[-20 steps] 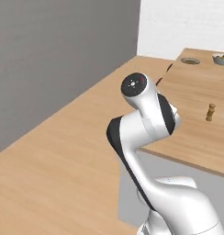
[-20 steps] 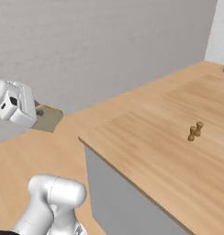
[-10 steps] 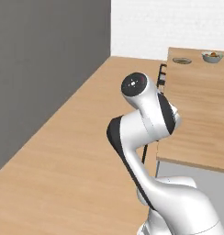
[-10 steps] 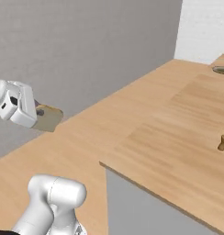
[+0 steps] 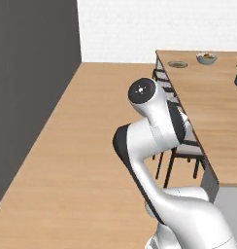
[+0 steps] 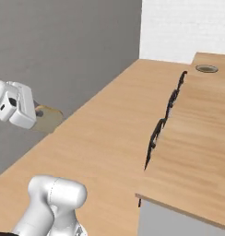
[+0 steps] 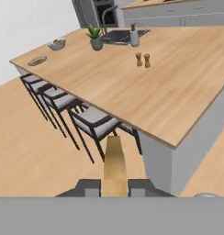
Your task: Start the toaster. Once the lever pops up, take the bread to the plate on the dining counter.
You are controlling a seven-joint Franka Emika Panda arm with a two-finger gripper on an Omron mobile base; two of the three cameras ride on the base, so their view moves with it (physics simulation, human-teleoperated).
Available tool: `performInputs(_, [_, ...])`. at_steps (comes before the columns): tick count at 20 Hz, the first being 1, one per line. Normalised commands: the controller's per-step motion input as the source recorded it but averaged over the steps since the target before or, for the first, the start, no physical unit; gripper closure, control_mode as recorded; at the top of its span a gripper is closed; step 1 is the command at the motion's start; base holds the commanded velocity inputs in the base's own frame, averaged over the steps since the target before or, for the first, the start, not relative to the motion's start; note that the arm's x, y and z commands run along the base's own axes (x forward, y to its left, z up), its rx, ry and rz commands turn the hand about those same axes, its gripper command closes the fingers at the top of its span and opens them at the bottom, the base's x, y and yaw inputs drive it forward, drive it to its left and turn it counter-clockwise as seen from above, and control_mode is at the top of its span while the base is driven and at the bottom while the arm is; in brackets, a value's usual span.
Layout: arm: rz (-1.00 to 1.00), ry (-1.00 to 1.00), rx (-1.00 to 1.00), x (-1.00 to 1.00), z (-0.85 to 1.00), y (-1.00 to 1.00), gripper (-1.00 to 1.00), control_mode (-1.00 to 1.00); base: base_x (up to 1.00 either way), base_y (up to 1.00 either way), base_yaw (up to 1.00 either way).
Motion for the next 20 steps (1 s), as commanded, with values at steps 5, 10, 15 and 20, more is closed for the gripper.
performInputs(5, [0.0,0.0,0.0,0.0,0.0,0.0,1.0,1.0,1.0,0.52,-0.42])
performInputs(10, [0.0,0.0,0.0,0.0,0.0,0.0,1.0,1.0,1.0,0.55,-0.43])
performInputs(15, [0.0,0.0,0.0,0.0,0.0,0.0,1.0,1.0,1.0,0.58,-0.46])
performInputs(20, [0.0,0.0,0.0,0.0,0.0,0.0,1.0,1.0,1.0,0.61,-0.46])
